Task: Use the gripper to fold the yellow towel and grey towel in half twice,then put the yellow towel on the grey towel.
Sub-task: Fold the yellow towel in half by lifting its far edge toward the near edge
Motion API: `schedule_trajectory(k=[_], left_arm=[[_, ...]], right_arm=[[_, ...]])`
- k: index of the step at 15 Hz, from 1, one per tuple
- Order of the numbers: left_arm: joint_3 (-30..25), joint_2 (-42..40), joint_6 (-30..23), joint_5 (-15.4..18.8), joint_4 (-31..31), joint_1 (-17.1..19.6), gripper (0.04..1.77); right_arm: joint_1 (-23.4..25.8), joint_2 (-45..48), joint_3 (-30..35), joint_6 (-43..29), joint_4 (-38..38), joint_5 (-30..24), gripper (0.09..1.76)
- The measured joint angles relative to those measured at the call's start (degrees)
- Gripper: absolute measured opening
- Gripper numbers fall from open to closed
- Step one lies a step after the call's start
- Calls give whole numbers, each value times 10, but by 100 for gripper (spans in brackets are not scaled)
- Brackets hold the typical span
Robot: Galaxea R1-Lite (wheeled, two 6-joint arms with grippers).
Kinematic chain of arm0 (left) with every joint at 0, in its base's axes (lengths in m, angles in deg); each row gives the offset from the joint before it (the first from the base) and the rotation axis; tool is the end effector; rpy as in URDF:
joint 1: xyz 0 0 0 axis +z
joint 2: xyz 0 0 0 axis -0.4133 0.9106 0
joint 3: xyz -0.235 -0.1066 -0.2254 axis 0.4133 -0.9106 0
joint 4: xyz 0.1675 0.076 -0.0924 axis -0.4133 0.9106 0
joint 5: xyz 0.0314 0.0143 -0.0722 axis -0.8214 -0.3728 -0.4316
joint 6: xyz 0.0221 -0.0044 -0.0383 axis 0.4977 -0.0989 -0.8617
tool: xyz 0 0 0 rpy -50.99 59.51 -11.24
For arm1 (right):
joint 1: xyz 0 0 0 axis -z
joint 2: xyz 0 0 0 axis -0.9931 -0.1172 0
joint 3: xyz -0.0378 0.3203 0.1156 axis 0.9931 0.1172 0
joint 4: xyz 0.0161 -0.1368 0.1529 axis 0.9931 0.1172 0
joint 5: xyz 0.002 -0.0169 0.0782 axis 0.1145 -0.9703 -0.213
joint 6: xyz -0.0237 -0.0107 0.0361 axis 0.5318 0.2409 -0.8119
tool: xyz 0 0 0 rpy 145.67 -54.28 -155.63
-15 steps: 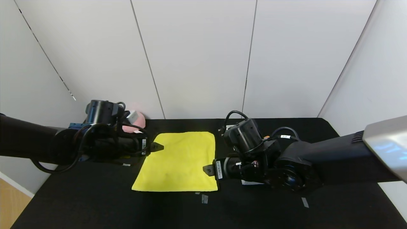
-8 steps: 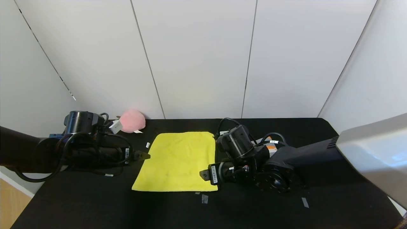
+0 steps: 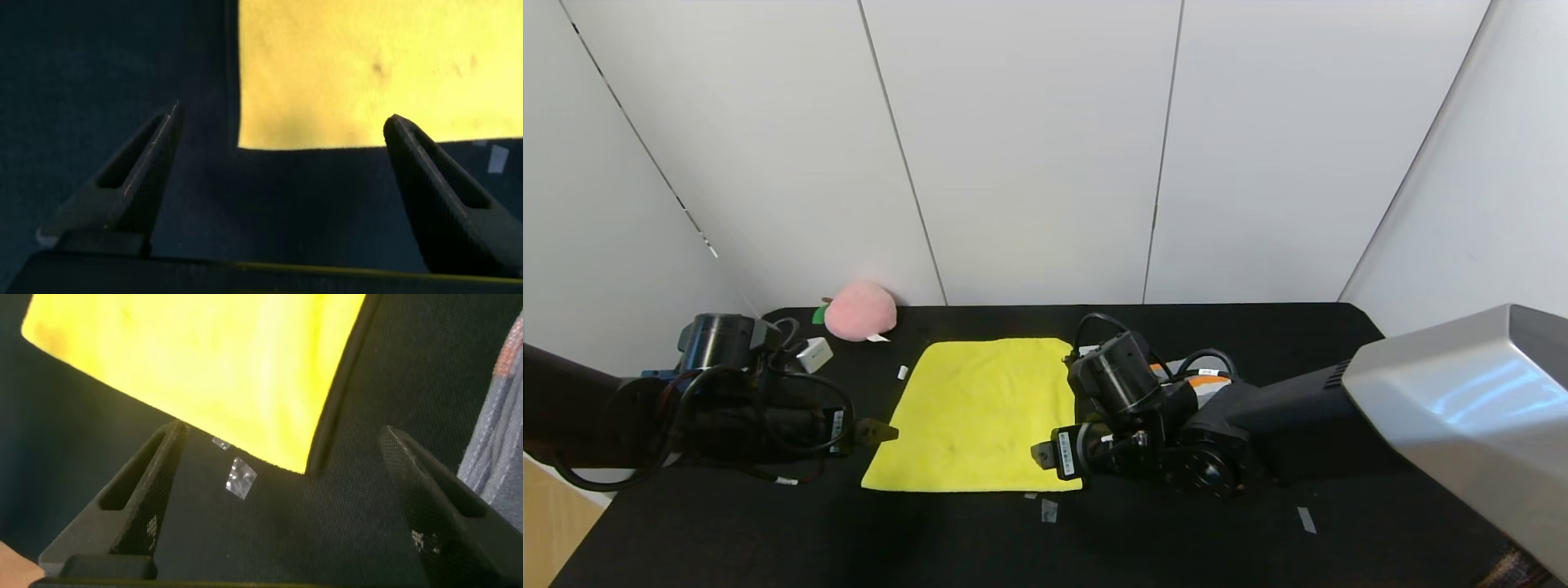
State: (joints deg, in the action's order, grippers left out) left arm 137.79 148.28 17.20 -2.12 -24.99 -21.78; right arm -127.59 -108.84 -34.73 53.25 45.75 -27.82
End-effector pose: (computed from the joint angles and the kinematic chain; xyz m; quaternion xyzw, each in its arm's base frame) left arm 0.3443 0.0043 0.1090 -0.0812 0.4187 -0.0907 0.8999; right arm 0.3542 0.3393 0.0939 0.0323 0.3817 0.2326 0.8939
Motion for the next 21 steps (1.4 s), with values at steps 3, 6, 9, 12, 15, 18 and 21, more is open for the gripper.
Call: schedule_trajectory(k=[3,6,9,12,15,18,21], left_arm=[[-4,5,5,8,1,-2,172],[-5,17,14,9,1,-7,172],[-5,33,21,10,0,-13,172],[-5,46,23,9,-1,-21,172],[-4,60,23,8,-1,-23,172],[-2,69,24,8,-2,-24,172],[0,74,23,8,-2,-24,172]], right_arm=[[0,-11,-3,-4,0,0,170],[1,-24,-4,-12,0,0,170],[1,-38,-12,-16,-1,0,170],[1,-47,-20,-18,-1,-1,170],[3,-52,-21,-19,-2,-1,170],[2,-54,-22,-18,-3,-1,170],[2,-54,-23,-18,-2,-1,170]])
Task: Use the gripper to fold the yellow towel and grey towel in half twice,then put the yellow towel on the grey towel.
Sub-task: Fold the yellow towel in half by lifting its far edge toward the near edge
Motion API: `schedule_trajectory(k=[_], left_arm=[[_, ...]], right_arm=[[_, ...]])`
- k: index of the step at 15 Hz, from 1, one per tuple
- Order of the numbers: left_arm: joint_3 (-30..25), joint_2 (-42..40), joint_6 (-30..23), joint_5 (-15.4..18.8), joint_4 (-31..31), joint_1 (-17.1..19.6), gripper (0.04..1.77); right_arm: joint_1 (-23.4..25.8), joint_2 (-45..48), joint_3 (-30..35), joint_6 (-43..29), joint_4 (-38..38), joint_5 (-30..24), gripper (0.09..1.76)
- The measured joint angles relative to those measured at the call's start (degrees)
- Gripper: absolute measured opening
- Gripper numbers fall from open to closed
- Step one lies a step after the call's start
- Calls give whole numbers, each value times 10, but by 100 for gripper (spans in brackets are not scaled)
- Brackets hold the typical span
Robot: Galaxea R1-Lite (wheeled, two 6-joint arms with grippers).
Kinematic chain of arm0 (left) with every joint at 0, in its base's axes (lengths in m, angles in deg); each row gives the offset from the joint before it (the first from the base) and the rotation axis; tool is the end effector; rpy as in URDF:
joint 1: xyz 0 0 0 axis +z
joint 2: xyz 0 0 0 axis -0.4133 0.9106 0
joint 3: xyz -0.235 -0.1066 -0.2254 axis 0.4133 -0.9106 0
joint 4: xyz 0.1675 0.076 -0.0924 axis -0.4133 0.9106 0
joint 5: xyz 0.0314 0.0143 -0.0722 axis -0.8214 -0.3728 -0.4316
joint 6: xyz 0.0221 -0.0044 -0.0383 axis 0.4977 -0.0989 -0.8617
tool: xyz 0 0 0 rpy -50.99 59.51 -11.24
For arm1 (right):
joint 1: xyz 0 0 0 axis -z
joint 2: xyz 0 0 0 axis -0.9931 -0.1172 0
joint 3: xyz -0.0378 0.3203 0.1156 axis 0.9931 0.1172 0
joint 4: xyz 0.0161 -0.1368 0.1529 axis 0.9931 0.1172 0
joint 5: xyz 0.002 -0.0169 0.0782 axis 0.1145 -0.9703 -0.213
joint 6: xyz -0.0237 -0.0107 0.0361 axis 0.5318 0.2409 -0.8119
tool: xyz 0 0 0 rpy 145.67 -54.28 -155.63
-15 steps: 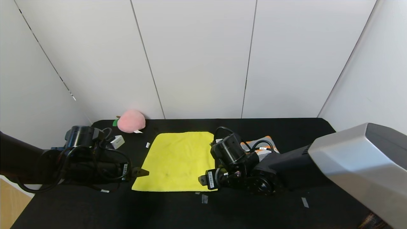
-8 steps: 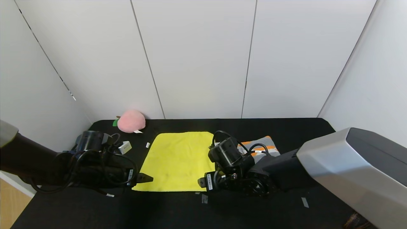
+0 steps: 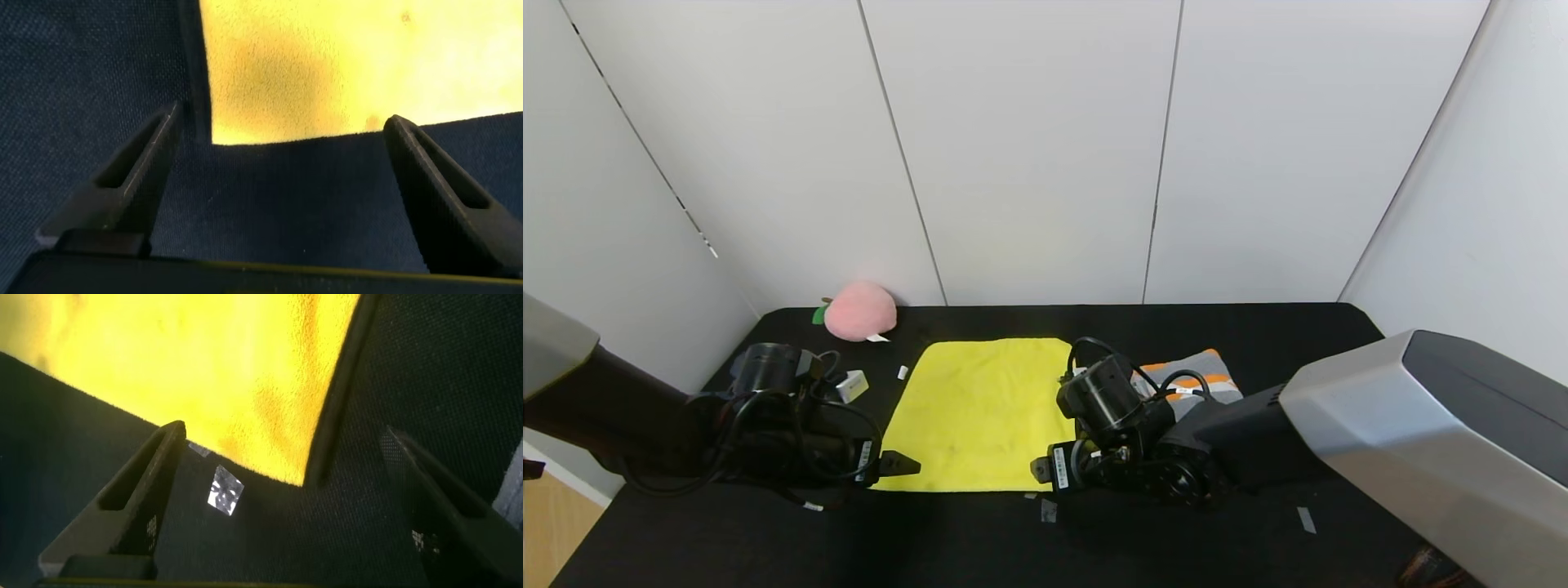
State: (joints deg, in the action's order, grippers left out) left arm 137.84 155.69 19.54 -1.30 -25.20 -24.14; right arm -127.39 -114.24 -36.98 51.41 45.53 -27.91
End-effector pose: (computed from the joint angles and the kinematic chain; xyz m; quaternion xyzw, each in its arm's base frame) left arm 0.3559 -0.0104 0.0642 -0.0652 0.4727 -0.1206 0.8705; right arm 0.3658 0.3483 0.0580 0.0357 0.4059 0.2177 0.8869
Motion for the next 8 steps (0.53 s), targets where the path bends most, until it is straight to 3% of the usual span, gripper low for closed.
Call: schedule_trajectory(k=[8], left_arm=[[5,16,0,2,0,1,172]], right_arm=[[-2,-1,3,0,0,0,170]])
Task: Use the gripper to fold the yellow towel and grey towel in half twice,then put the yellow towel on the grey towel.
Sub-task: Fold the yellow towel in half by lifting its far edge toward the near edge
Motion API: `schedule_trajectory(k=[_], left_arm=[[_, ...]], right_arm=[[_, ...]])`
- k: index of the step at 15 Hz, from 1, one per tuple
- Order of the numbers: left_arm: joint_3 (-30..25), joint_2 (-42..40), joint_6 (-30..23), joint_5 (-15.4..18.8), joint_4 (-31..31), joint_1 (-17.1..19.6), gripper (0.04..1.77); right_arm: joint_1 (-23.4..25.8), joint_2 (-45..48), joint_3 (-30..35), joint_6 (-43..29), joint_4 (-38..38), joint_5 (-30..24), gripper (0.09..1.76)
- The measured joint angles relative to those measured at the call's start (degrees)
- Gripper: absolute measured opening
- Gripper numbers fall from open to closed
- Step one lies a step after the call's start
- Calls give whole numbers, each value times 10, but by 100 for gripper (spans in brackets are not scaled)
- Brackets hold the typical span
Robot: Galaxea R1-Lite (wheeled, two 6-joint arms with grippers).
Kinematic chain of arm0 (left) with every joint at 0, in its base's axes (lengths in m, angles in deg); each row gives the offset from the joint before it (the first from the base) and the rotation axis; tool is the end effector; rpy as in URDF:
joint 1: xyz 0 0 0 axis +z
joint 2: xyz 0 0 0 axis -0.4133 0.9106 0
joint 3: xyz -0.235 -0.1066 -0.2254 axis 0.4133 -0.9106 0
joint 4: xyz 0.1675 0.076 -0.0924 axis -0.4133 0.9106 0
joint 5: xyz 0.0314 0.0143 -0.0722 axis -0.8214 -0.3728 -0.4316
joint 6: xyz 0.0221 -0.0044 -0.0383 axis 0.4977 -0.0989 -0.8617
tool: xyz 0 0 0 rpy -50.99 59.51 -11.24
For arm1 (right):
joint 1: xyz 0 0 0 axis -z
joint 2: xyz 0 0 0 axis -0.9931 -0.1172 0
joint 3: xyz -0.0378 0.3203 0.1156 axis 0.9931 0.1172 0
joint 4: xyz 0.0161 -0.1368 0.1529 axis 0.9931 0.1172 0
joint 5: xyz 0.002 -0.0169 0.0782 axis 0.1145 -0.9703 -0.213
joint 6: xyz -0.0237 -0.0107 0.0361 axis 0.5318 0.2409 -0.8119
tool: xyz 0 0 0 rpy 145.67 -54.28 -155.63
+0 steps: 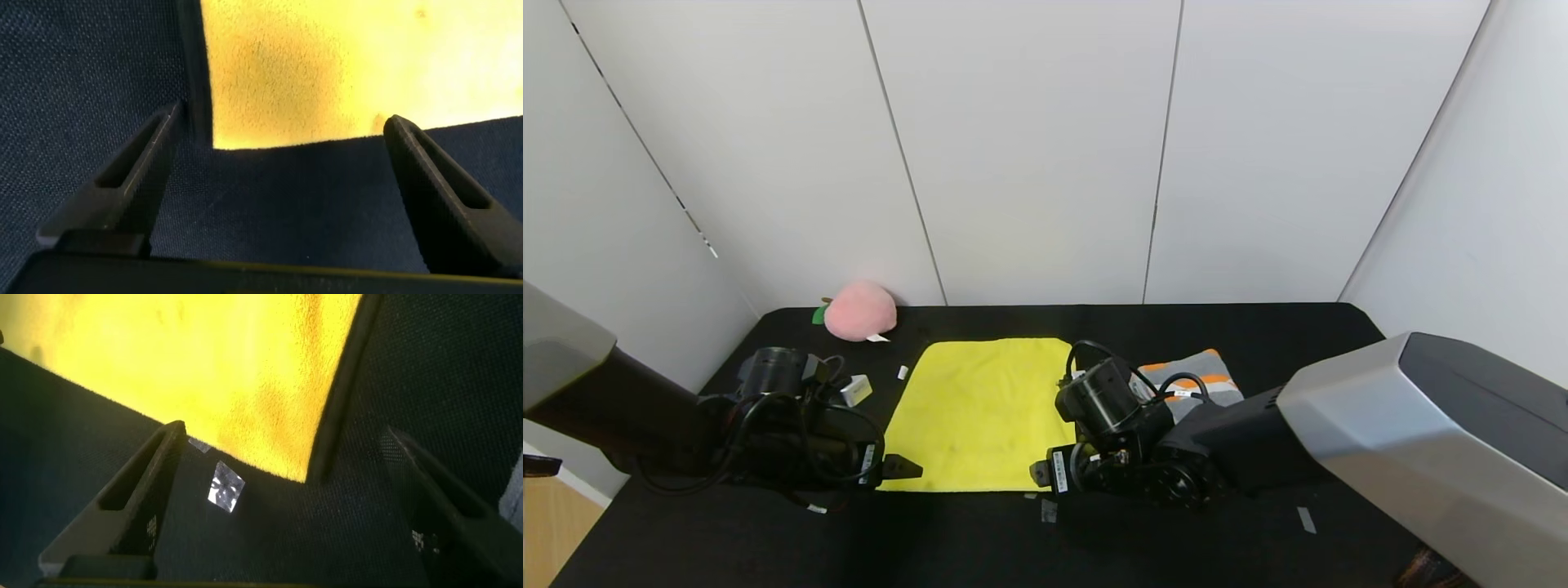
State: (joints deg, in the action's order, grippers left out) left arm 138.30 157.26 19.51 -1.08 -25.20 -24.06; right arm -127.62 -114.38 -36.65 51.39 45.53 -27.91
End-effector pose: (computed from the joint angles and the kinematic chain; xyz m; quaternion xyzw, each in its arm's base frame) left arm 0.3595 -0.0101 0.0562 -0.0678 0.4810 -0.1209 0.8657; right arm 0.3638 0.3491 0.0552 0.0331 0.4092 0.2182 0.8853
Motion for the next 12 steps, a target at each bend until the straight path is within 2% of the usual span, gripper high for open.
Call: schedule_trajectory(k=[10,11,12], left_arm=[[4,9,-1,2,-1,-5,172],[3,10,0,3,-2,-5,163],[3,10,1,3,-9,-5,145]], right_arm=[[0,-4,0,0,0,0,170],[0,-4,0,0,0,0,170],[0,-4,0,0,0,0,170]])
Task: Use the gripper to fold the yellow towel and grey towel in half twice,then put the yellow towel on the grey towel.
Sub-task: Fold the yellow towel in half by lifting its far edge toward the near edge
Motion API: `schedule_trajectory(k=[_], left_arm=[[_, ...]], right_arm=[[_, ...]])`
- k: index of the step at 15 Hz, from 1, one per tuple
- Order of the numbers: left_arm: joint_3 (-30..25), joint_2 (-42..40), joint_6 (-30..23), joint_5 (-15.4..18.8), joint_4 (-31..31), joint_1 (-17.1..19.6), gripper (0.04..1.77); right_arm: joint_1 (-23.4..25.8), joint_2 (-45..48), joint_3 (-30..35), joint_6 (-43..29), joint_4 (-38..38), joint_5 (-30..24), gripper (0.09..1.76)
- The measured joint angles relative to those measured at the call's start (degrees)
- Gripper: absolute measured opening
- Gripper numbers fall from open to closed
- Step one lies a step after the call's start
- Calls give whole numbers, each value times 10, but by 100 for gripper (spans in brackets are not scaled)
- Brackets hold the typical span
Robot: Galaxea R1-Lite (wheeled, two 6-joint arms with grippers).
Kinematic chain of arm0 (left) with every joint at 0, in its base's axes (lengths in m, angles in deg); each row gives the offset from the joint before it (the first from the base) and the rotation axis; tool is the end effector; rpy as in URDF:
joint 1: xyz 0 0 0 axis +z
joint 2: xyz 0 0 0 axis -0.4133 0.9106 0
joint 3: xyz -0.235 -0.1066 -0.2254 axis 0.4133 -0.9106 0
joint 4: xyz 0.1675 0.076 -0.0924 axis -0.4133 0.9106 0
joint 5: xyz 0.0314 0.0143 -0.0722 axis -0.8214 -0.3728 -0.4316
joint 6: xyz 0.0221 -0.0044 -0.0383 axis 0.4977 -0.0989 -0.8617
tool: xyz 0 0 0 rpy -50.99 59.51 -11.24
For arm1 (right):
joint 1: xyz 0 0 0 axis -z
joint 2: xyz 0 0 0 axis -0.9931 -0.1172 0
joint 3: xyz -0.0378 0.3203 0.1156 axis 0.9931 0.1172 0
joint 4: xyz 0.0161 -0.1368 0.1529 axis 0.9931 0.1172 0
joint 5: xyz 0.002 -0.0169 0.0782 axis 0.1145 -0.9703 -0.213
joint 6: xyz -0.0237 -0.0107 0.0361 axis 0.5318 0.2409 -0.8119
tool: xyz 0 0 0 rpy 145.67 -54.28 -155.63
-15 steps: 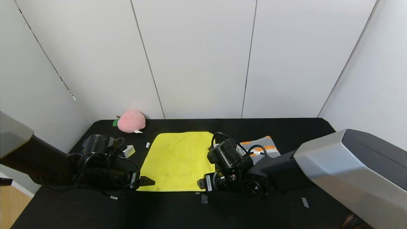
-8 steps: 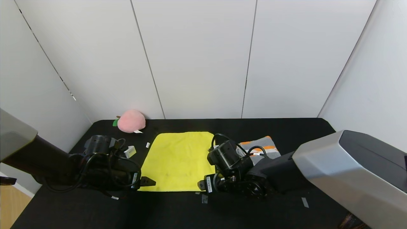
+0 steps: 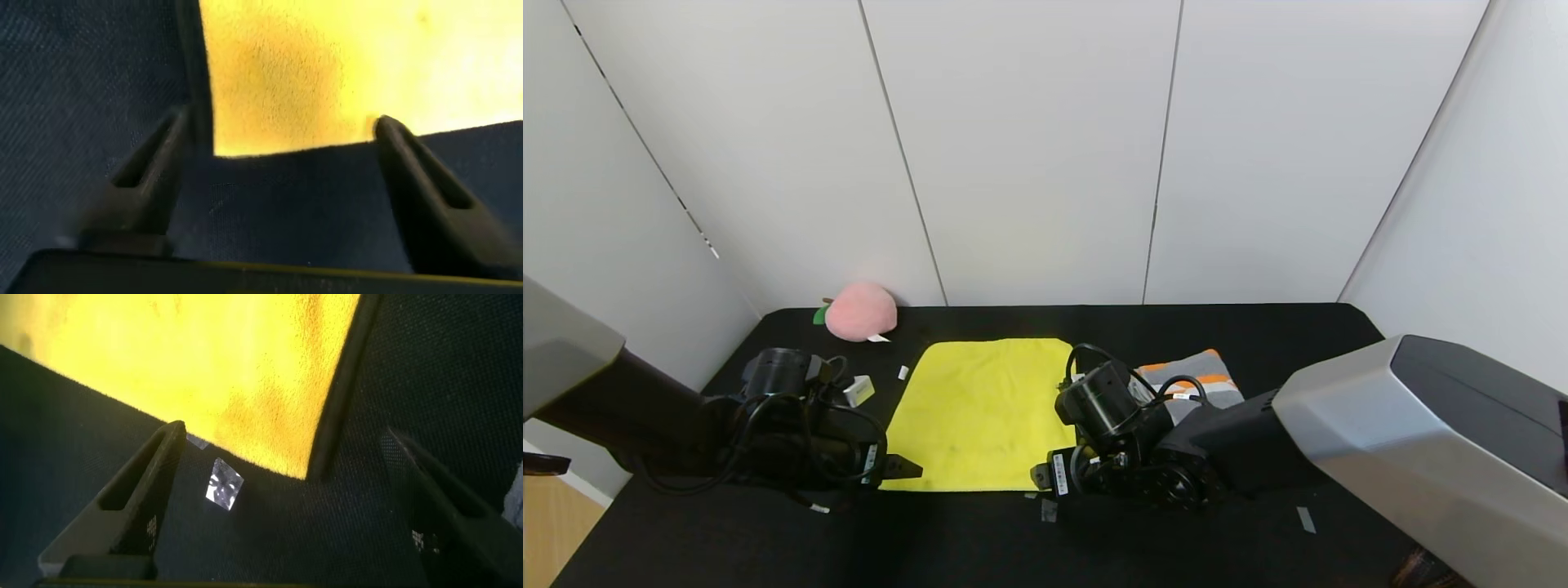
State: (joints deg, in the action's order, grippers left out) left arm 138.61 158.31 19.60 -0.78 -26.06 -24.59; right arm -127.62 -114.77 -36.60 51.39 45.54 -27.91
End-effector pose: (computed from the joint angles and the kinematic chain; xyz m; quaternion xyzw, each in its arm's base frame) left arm 0.3633 -0.0136 0.0517 -0.0661 0.4801 -0.1276 0.8654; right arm 0.3639 0.3492 0.0516 0.0313 0.4123 0.2170 0.8843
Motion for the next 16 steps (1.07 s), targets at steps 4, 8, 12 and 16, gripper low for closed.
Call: schedule_trajectory(k=[4,8,12,16], left_arm=[[-10,9,1,2,-46,-3,91],[-12,13,1,1,-48,-4,13],[-13,13,1,1,-48,-3,13],[-13,11,1,1,-48,-3,13]], right_arm=[[0,0,0,0,0,0,170],[0,0,0,0,0,0,170],[0,0,0,0,0,0,170],[0,-4,-5,-25,2,-1,170]])
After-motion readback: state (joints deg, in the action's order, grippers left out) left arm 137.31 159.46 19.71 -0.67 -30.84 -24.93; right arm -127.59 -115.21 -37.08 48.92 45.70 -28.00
